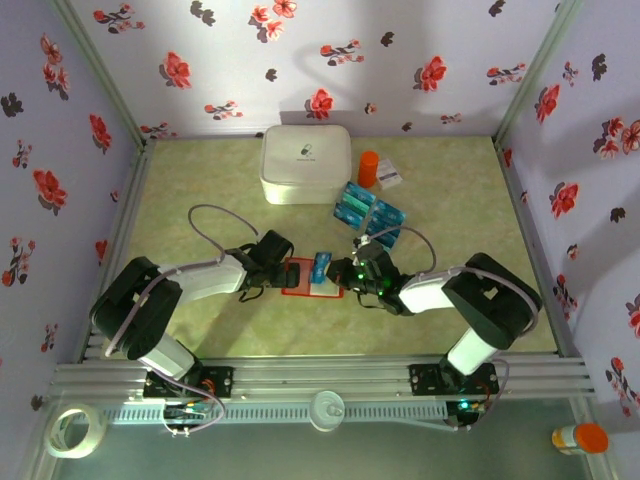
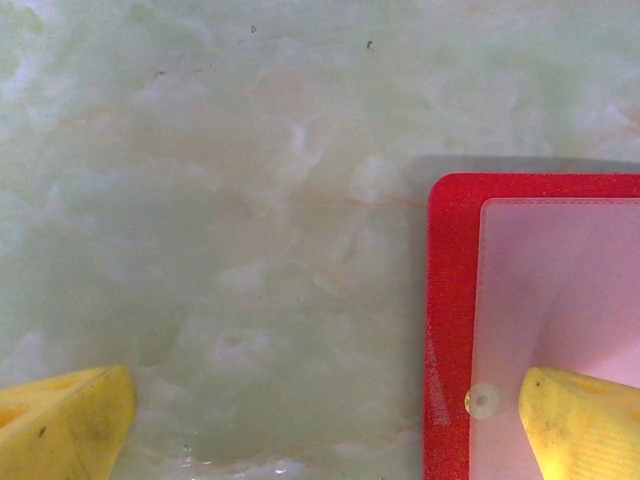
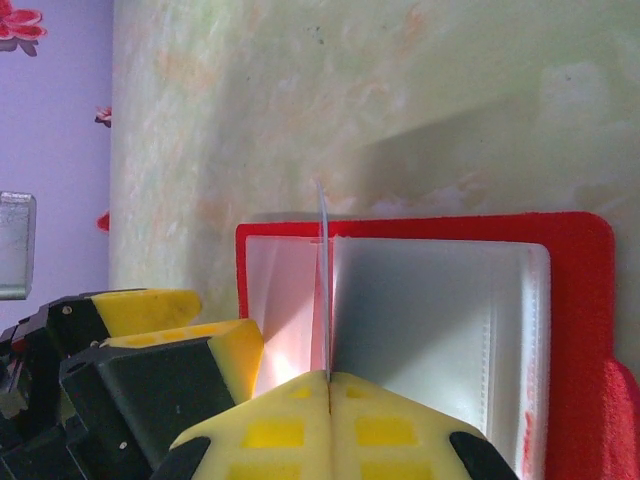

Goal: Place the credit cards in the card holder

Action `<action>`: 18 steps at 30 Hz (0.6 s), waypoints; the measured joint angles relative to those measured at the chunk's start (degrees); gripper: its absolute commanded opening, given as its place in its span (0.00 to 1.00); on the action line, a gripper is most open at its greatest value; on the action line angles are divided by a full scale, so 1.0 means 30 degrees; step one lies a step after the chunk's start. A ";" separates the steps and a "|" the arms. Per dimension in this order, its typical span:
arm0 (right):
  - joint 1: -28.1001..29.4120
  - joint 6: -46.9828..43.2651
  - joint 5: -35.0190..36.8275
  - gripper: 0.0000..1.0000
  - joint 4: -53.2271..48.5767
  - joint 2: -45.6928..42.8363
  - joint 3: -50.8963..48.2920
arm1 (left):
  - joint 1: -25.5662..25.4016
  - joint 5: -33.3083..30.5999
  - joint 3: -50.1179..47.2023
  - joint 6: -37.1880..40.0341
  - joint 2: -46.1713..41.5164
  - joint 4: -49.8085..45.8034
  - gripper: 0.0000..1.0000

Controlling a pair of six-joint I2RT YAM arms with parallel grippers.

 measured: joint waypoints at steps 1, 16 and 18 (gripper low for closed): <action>0.0000 0.0066 -0.0007 0.00 0.0175 0.0138 0.0000 | -0.0007 0.0000 -0.0007 0.0000 0.0000 0.0015 1.00; 0.0022 0.0925 -0.0517 0.00 0.2091 0.1173 -0.0197 | -0.0007 0.0000 -0.0051 -0.0007 -0.0036 0.0066 1.00; 0.0051 0.0991 -0.0517 0.00 0.2084 0.1173 -0.0240 | -0.0007 0.0000 -0.0051 -0.0007 -0.0036 0.0066 1.00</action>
